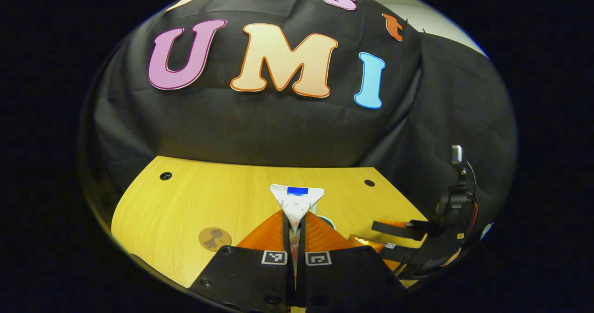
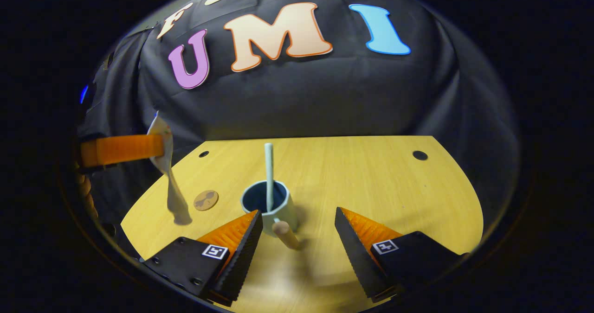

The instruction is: Put the toothbrush and toothpaste on the desktop into the cup, then pick up the cup and place it on the coaster on the desktop.

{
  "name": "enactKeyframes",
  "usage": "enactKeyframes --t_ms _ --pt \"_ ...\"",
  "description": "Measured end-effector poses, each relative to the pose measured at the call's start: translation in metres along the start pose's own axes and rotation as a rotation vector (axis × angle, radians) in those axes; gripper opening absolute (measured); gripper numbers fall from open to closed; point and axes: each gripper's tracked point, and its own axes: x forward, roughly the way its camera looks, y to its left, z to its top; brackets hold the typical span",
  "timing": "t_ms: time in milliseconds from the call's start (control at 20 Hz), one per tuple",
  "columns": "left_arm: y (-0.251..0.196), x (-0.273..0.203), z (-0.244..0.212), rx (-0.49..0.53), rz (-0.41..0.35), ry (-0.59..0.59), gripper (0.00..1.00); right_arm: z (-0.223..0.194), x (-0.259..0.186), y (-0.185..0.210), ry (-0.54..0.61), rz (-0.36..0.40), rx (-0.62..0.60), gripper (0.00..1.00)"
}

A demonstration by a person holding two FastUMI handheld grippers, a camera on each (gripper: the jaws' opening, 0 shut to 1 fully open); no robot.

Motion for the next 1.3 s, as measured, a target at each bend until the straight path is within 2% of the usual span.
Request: enactKeyframes --t_ms 350,550,950,1200,1300 --pt "-0.032 0.05 0.032 0.011 -0.097 -0.1 0.0 -0.03 -0.044 -0.06 0.028 -0.114 0.071 0.97" --pt "-0.051 0.075 0.024 -0.023 -0.142 -0.102 0.0 -0.038 -0.057 -0.077 0.038 -0.142 0.102 0.97" --pt "-0.054 0.109 -0.018 -0.029 -0.102 -0.068 0.0 -0.039 -0.062 -0.087 0.053 -0.134 0.105 0.97" --pt "-0.046 0.111 -0.052 -0.007 -0.049 -0.024 0.0 -0.032 -0.056 -0.085 0.051 -0.111 0.089 0.97" --pt "-0.047 0.106 -0.053 -0.003 -0.043 -0.044 0.0 -0.03 -0.052 -0.082 0.049 -0.097 0.091 0.97"
